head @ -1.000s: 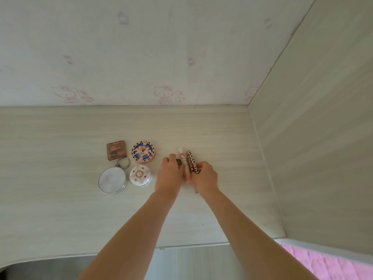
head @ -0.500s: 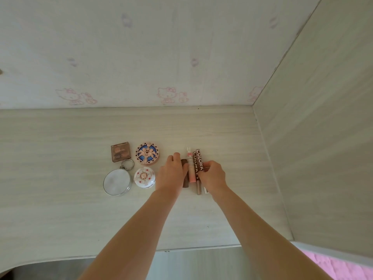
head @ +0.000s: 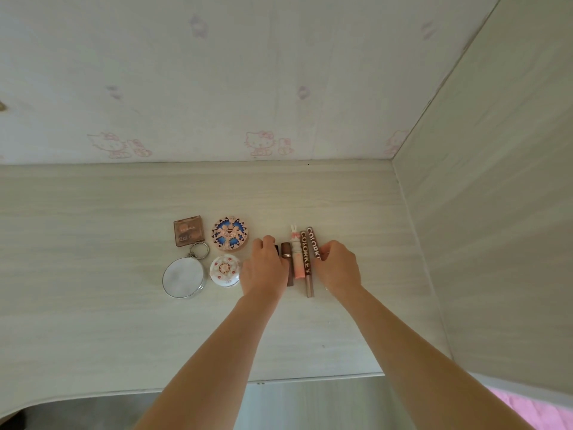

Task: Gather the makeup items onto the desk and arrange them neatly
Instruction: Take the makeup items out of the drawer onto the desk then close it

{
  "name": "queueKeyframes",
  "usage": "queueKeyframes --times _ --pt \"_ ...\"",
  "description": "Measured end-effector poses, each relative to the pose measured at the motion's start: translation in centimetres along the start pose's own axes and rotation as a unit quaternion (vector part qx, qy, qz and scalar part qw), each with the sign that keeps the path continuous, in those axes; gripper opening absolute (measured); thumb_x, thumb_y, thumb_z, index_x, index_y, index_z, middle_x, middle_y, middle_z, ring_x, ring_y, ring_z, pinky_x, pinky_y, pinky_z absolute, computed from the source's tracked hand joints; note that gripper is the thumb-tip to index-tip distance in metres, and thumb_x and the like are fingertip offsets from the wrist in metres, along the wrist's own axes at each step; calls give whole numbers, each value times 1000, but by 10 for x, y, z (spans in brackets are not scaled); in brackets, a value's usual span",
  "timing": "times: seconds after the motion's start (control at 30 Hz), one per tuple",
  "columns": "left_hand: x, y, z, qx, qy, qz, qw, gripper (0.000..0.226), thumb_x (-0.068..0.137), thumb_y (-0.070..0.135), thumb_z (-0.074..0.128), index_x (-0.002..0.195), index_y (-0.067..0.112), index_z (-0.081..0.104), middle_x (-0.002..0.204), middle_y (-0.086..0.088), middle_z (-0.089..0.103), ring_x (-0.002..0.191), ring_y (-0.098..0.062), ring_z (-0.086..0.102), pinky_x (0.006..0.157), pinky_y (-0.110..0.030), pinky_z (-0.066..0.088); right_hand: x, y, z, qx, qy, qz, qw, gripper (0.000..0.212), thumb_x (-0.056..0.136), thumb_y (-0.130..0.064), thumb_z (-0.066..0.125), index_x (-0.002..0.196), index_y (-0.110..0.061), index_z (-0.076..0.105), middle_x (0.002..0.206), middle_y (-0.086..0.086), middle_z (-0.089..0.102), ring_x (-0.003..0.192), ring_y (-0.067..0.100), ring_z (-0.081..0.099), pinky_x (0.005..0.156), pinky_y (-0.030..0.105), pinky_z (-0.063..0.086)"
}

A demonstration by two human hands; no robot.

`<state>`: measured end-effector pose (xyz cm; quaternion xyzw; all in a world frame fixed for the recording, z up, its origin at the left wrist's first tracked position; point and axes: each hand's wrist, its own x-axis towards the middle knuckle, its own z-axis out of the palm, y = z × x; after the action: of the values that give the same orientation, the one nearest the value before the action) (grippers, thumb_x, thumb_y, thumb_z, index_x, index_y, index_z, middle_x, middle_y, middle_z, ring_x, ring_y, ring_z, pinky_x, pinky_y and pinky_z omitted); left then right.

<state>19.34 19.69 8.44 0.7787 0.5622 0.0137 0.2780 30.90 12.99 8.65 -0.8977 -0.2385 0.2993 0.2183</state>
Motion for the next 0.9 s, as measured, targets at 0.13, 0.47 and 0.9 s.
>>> queueKeyframes --times 0.13,0.47,0.9 --pt "1 -1 -1 25 1 1 1000 26 92 18 49 118 15 50 114 -3 50 85 -25 58 62 -35 48 0 0 1 -11 3 -10 1000 14 89 -31 57 96 -19 60 94 0 64 84 24 63 72 37 54" --pt "-11 -3 -2 19 -4 5 1000 28 92 18 48 120 13 47 115 -5 47 84 -27 57 61 -34 42 -5 9 -7 45 -30 -40 998 32 91 -15 56 123 -9 57 116 8 63 103 19 58 80 20 39" --pt "-90 -18 -21 34 12 42 998 43 93 13 46 135 15 38 123 -7 55 113 -24 50 78 -39 50 -78 41 -44 -112 -65 -159 979 41 99 -26 41 138 -13 42 136 8 48 124 24 47 101 37 42"
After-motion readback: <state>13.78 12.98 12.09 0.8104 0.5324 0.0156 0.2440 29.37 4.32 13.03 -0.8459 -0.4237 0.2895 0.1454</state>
